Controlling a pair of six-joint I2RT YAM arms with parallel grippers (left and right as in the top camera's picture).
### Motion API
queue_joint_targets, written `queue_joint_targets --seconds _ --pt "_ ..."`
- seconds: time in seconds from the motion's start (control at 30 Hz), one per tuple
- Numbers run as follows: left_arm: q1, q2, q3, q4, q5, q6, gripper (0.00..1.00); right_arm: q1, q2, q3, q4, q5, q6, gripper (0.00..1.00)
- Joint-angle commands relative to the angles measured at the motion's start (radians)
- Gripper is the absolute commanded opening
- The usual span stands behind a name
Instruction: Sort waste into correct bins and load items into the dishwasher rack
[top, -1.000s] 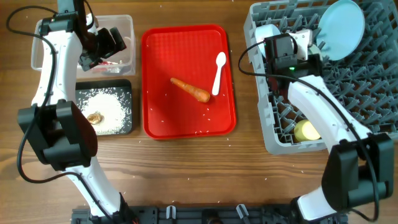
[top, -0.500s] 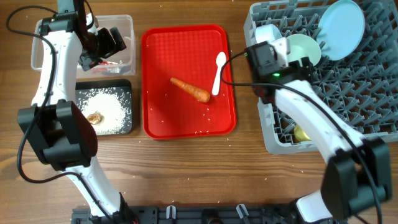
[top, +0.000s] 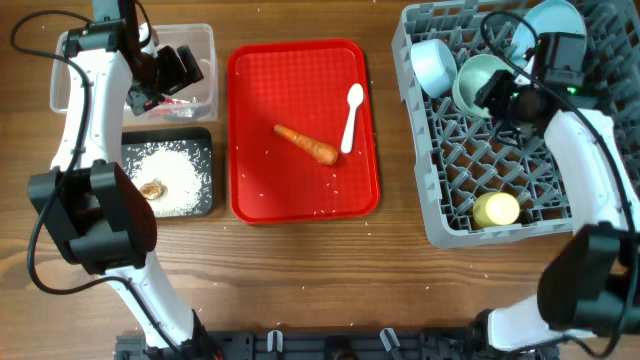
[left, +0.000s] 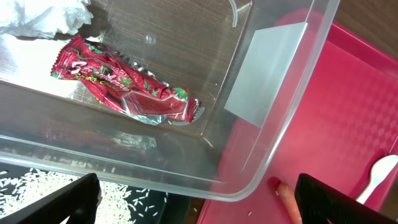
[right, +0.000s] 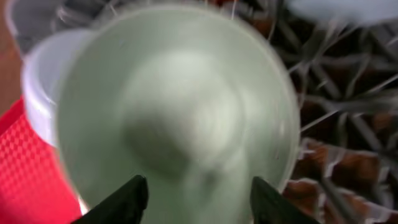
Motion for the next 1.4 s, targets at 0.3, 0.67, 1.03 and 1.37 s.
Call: queue_joint_targets --seconds 0.3,0.67,1.03,1.37 --pt "-0.002 -0.019 0.014 0.000 -0.010 -0.005 1.00 -0.006 -0.049 0.044 -0.030 -0.066 0.019 0.49" --pt "-0.002 -0.019 0.014 -0.001 -0.010 -0.005 1.00 -0.028 0.031 0.032 -0.105 -0.024 -0.005 0.52" --pt "-0.002 -0.019 0.014 -0.001 -0.010 -0.005 1.00 -0.029 0.060 0.032 -0.022 0.093 -0.036 0.04" --pt "-0.002 -0.019 0.014 0.000 -0.010 -0.005 1.00 0.082 -0.264 0.032 -0.185 0.602 -0.085 0.04"
